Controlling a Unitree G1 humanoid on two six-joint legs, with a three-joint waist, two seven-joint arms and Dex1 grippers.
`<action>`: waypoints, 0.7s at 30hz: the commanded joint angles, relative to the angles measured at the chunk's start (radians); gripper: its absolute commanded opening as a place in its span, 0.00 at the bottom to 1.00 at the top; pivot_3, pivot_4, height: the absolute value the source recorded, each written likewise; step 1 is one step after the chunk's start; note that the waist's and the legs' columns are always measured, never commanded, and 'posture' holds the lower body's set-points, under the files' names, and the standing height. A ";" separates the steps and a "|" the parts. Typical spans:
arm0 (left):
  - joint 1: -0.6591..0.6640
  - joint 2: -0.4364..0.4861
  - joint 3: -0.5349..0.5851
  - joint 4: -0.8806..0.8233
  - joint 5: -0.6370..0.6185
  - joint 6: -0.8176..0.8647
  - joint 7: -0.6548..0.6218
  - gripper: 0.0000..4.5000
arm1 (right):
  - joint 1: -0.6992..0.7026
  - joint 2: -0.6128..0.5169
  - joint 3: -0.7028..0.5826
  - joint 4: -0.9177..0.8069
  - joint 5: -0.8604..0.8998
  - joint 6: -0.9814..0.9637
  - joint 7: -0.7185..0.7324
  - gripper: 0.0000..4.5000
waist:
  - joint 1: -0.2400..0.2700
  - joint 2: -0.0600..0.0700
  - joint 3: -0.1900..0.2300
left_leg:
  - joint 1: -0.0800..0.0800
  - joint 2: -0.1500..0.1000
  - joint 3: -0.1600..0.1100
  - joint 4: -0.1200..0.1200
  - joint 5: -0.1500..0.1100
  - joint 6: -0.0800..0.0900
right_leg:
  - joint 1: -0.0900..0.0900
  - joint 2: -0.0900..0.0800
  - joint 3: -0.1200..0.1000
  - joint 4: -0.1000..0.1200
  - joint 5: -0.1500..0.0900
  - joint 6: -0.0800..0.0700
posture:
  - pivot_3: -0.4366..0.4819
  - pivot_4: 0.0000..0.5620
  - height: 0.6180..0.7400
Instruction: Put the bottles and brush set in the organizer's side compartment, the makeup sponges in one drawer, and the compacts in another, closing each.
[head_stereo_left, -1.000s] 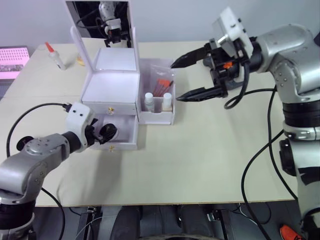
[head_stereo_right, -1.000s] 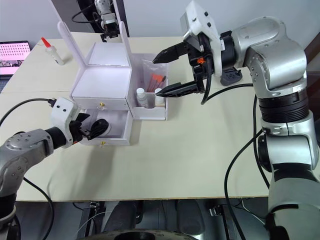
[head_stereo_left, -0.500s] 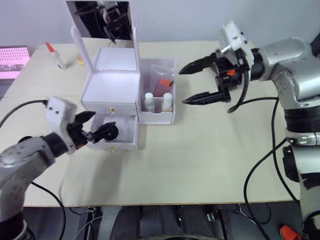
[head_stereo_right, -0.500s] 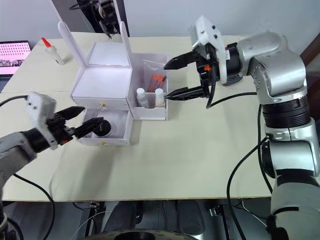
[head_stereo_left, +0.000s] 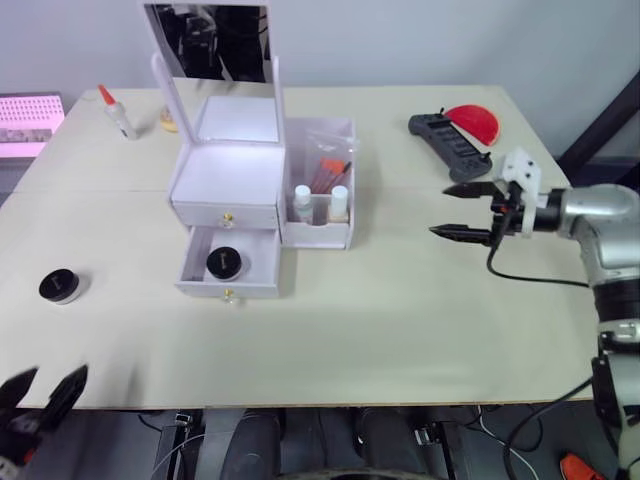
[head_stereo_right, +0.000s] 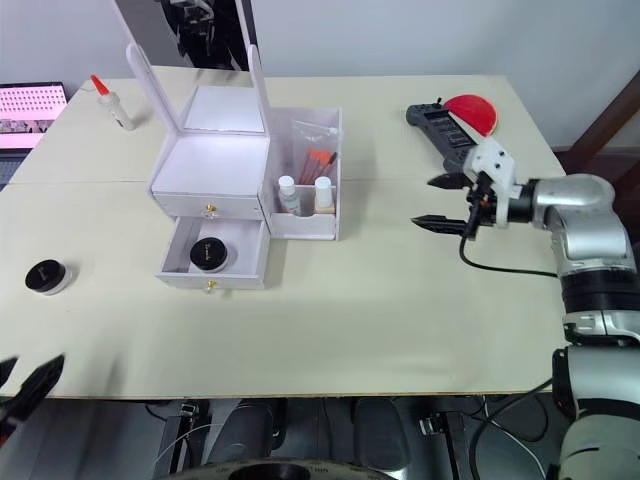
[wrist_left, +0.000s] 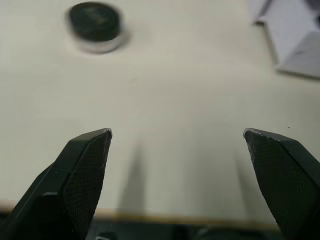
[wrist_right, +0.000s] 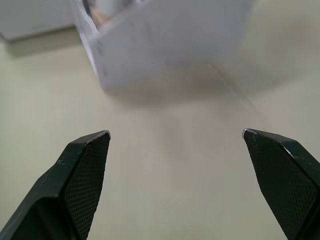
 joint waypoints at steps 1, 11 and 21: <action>0.009 0.007 0.024 0.044 0.014 -0.096 -0.018 0.99 | 0.001 -0.018 -0.051 0.018 0.007 -0.037 0.003 1.00 | -0.004 0.000 0.000 | -0.001 0.000 0.003 0.002 -0.001 -0.001 | 0.001 -0.002 0.000 -0.002 0.000 0.000 | 0.48 0.27 1.00; -0.039 0.032 -0.057 -0.085 -0.012 -0.041 0.137 0.99 | -0.052 0.024 -0.030 -0.159 0.092 0.098 0.076 1.00 | -0.010 0.000 0.000 | 0.000 -0.001 0.018 0.002 0.000 0.004 | 0.000 -0.013 0.000 0.004 0.003 -0.003 | 0.48 0.27 1.00; -0.160 0.096 -0.151 -0.460 -0.163 0.430 0.683 0.99 | -0.388 0.132 0.134 -0.458 0.221 0.501 0.132 1.00 | 0.003 -0.004 -0.002 | 0.001 0.002 0.014 0.000 0.000 0.004 | -0.007 -0.009 -0.002 0.016 0.007 0.006 | 0.48 0.27 1.00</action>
